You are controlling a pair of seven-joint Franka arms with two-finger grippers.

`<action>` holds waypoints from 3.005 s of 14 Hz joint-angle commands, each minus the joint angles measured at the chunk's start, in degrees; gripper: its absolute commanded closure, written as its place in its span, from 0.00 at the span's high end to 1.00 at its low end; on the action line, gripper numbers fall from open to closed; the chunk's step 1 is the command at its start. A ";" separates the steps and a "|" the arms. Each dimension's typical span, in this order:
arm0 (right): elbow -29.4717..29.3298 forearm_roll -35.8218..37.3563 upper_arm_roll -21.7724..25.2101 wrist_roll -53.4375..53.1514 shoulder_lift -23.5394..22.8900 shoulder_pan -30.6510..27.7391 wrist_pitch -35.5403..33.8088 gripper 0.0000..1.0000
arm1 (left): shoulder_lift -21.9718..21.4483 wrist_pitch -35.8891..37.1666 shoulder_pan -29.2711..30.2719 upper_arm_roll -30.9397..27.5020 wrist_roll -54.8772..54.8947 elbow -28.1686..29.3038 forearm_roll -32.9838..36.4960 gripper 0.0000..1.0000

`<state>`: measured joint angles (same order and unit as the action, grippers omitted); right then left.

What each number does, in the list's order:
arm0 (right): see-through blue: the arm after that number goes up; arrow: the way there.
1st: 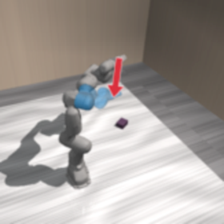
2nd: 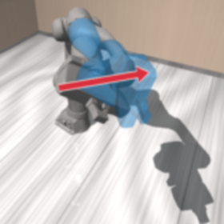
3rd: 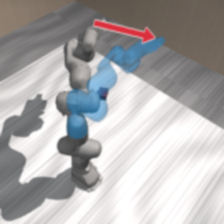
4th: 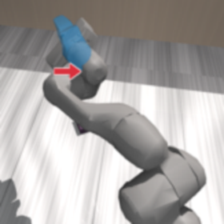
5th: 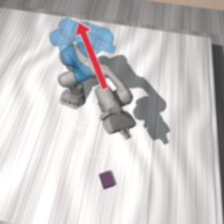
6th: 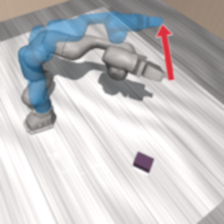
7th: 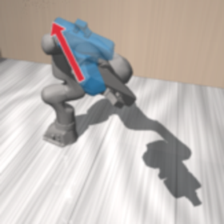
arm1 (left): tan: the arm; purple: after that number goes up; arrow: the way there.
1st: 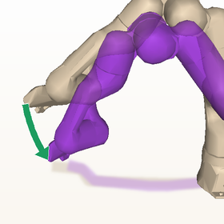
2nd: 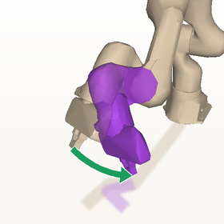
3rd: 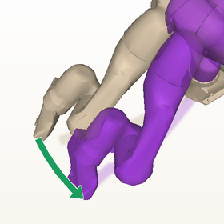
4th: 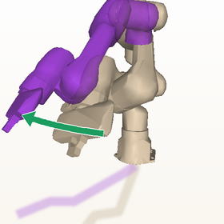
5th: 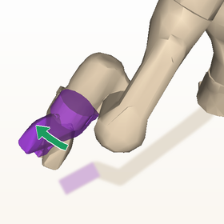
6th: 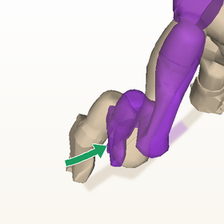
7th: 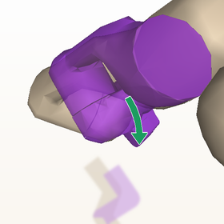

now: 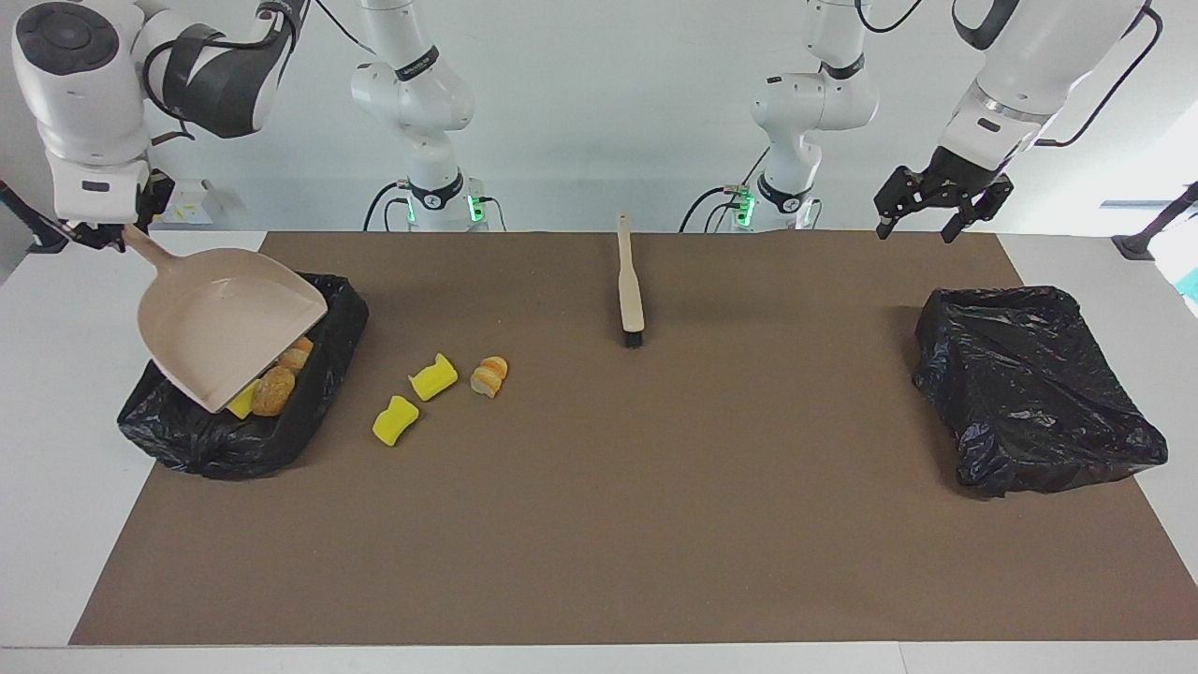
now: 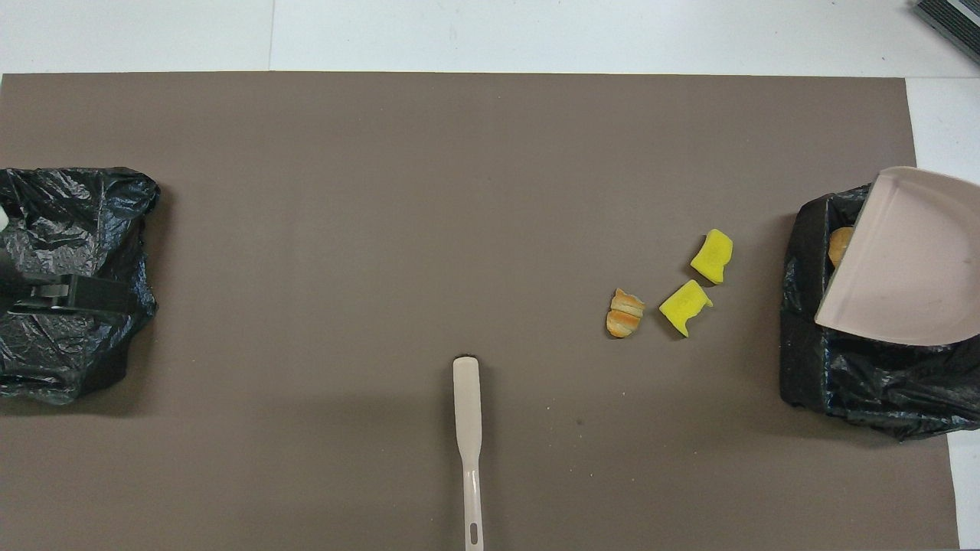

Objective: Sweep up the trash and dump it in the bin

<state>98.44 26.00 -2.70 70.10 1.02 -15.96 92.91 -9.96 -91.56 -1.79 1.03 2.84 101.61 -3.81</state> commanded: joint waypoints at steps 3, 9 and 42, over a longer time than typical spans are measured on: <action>4.03 -13.32 -0.38 -16.53 3.72 5.65 -4.05 0.00 | 0.81 1.39 5.75 0.46 8.24 -1.67 0.74 1.00; 4.74 -22.29 -0.38 -49.05 2.24 18.05 -1.34 0.00 | 3.10 3.94 4.69 1.77 1.82 -9.06 0.12 1.00; -14.44 -34.17 -2.49 -105.69 -28.21 45.83 14.58 1.00 | 2.49 7.54 3.29 2.39 0.32 -8.09 1.88 1.00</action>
<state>79.27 -6.66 -4.92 -36.33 -32.13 29.46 108.71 -7.62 -84.32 2.37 3.64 3.97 94.43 -3.02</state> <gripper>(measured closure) 0.000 0.000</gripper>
